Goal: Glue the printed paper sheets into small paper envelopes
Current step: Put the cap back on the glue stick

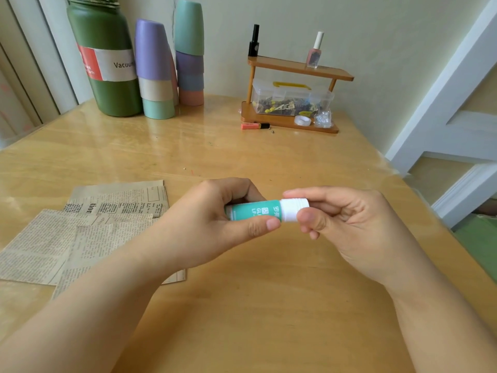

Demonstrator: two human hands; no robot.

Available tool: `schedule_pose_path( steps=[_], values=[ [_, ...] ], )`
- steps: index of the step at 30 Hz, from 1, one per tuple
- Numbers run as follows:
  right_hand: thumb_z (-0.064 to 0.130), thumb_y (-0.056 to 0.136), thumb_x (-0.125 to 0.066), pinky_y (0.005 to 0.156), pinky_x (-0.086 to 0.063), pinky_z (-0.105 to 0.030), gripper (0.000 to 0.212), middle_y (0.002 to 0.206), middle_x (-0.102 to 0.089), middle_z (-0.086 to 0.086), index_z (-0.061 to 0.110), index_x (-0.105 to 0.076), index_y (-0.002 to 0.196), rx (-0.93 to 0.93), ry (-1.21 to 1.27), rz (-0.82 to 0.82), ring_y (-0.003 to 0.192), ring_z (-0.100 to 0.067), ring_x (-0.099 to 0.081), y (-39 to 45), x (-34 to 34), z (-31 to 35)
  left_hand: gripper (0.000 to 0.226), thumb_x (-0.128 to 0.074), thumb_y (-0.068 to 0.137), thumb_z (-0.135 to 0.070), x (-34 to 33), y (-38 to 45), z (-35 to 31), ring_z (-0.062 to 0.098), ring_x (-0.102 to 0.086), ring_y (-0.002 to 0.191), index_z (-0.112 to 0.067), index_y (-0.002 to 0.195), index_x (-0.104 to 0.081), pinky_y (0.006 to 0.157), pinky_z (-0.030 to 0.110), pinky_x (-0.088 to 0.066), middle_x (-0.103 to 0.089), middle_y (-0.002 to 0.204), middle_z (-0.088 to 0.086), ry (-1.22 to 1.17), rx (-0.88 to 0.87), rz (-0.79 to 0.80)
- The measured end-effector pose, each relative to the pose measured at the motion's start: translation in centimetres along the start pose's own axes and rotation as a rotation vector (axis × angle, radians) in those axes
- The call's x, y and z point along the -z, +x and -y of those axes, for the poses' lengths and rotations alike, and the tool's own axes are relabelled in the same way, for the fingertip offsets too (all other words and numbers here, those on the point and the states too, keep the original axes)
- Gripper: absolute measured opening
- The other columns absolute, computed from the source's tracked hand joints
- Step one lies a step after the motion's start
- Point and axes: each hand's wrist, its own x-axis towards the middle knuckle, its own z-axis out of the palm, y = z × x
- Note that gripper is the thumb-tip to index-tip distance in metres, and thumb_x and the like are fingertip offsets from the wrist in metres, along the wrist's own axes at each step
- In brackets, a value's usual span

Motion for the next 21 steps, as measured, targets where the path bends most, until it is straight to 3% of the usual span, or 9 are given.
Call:
schedule_pose_path(
  steps=[3,8,10,12,14,16,18,21],
  values=[
    [0.041,0.072,-0.066,0.060,-0.047,-0.014,0.031,0.074,-0.072,0.008,0.031,-0.072,0.101,-0.009,-0.015,0.018,0.061,-0.004,-0.059,-0.1,-0.1,-0.3,0.026,-0.070,0.069,-0.046,-0.1,0.0,0.0,0.003,-0.041,0.050,-0.022,0.074,-0.062,0.048,0.012,-0.032,-0.055,0.059,-0.011,-0.036,0.017,0.005],
    [0.032,0.075,-0.066,0.060,-0.045,-0.012,0.024,0.072,-0.072,0.011,0.027,-0.070,0.098,-0.026,-0.059,0.010,0.060,-0.003,-0.060,-0.1,0.0,0.0,0.026,-0.068,0.067,-0.045,-0.4,0.0,0.0,0.002,-0.040,0.048,-0.021,0.071,-0.060,0.047,0.011,-0.031,-0.054,0.055,-0.013,-0.074,0.035,0.002],
    [0.040,0.079,-0.064,0.064,-0.046,-0.010,0.024,0.074,-0.073,0.011,0.029,-0.070,0.099,-0.010,-0.105,-0.002,0.063,-0.003,-0.063,-0.2,0.4,0.5,0.023,-0.068,0.069,-0.042,-0.6,0.0,-0.3,0.002,-0.040,0.047,-0.021,0.069,-0.060,0.046,0.012,-0.031,-0.054,0.054,-0.011,-0.160,0.050,0.009],
    [0.056,0.080,-0.054,0.068,-0.052,-0.020,0.036,0.079,-0.074,0.002,0.032,-0.071,0.100,0.000,-0.133,0.000,0.071,-0.011,-0.068,-0.2,0.7,1.0,0.022,-0.066,0.071,-0.042,-1.0,-0.1,-0.8,0.001,-0.041,0.044,-0.021,0.069,-0.059,0.045,0.011,-0.031,-0.055,0.052,-0.009,-0.221,0.053,0.035],
    [0.070,0.083,-0.037,0.079,-0.053,-0.034,0.060,0.094,-0.074,-0.008,0.027,-0.072,0.103,-0.059,-0.008,-0.021,0.088,-0.021,-0.069,0.1,0.6,0.6,0.022,-0.065,0.072,-0.042,-1.4,-0.2,-1.0,0.001,-0.041,0.042,-0.020,0.073,-0.060,0.044,0.010,-0.031,-0.055,0.050,-0.007,-0.236,0.051,0.075],
    [0.068,0.089,-0.024,0.080,-0.052,-0.030,0.071,0.099,-0.073,-0.008,0.017,-0.072,0.101,-0.210,0.218,-0.039,0.094,-0.018,-0.068,0.4,-0.2,0.0,0.023,-0.070,0.070,-0.041,-1.9,-0.3,-1.0,0.001,-0.042,0.043,-0.020,0.075,-0.061,0.045,0.011,-0.033,-0.054,0.051,-0.010,-0.244,0.044,0.127],
    [0.060,0.088,-0.022,0.083,-0.051,-0.032,0.071,0.102,-0.071,-0.012,0.011,-0.072,0.102,-0.315,0.364,0.014,0.096,-0.022,-0.067,0.6,-1.3,-0.3,0.031,-0.075,0.064,-0.047,-2.4,-0.3,-0.8,0.001,-0.043,0.048,-0.021,0.075,-0.061,0.048,0.012,-0.034,-0.054,0.055,-0.013,-0.225,0.016,0.166],
    [0.049,0.093,-0.027,0.085,-0.047,-0.035,0.062,0.100,-0.070,-0.014,0.006,-0.071,0.102,-0.322,0.507,0.082,0.095,-0.025,-0.063,0.4,-2.1,-0.4,0.035,-0.069,0.064,-0.051,-3.0,-0.4,-0.5,0.003,-0.040,0.049,-0.019,0.072,-0.057,0.048,0.013,-0.031,-0.050,0.055,-0.013,-0.201,-0.026,0.164]
  ],
)
